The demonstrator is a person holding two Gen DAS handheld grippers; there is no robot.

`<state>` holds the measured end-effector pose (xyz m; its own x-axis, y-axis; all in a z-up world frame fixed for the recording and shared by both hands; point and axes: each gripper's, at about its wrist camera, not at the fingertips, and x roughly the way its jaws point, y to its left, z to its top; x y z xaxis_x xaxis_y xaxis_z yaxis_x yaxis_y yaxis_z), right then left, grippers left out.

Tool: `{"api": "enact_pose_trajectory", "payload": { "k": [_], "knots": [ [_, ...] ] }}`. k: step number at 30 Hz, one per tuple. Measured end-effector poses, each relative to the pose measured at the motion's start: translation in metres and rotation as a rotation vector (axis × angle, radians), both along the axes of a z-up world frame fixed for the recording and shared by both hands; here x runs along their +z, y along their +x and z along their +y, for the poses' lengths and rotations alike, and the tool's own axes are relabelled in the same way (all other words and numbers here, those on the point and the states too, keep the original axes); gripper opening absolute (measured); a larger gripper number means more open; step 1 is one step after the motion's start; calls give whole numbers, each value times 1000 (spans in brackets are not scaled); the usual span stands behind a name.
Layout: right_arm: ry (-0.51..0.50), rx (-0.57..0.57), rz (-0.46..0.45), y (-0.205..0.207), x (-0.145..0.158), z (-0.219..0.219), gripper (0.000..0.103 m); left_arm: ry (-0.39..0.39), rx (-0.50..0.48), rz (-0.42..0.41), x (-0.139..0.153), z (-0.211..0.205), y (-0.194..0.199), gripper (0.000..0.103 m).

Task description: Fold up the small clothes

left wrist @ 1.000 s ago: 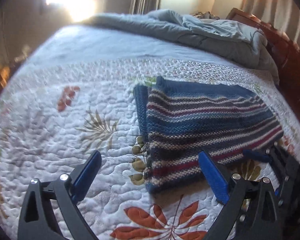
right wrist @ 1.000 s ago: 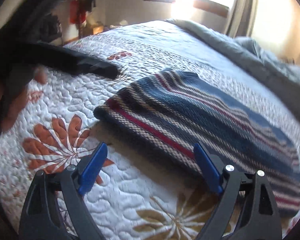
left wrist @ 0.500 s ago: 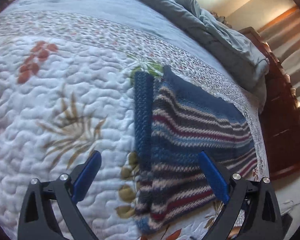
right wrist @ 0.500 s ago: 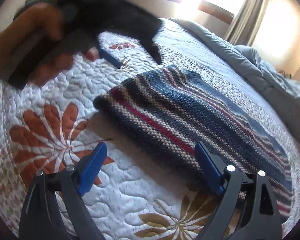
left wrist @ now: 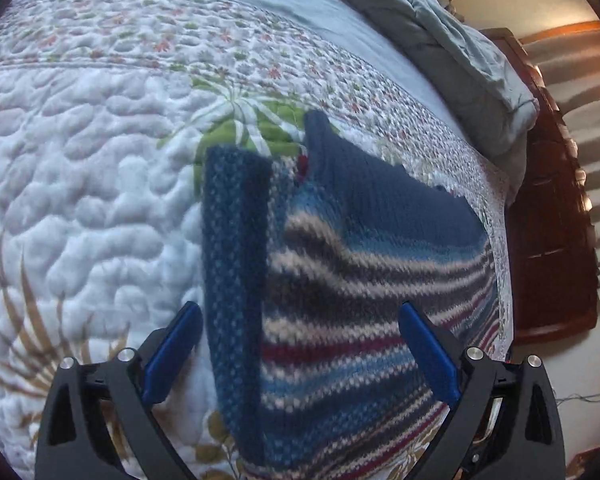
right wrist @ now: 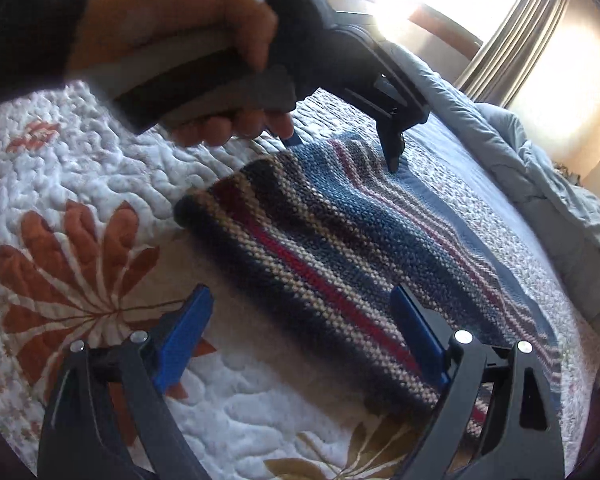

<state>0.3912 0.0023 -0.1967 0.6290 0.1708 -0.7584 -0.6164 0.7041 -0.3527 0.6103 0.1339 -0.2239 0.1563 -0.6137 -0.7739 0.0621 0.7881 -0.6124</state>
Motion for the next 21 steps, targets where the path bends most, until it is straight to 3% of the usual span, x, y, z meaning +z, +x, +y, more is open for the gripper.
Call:
{"api": "enact_pose_trajectory", "payload": {
  "k": [7, 16, 21],
  "knots": [
    [-124, 34, -113, -9, -16, 21, 90, -68, -49, 20, -3, -3, 17, 99],
    [-221, 33, -211, 18, -38, 46, 88, -68, -47, 56, -7, -4, 21, 97],
    [-207, 22, -253, 28, -36, 51, 88, -39, -28, 29, -10, -3, 25, 80]
  ]
}}
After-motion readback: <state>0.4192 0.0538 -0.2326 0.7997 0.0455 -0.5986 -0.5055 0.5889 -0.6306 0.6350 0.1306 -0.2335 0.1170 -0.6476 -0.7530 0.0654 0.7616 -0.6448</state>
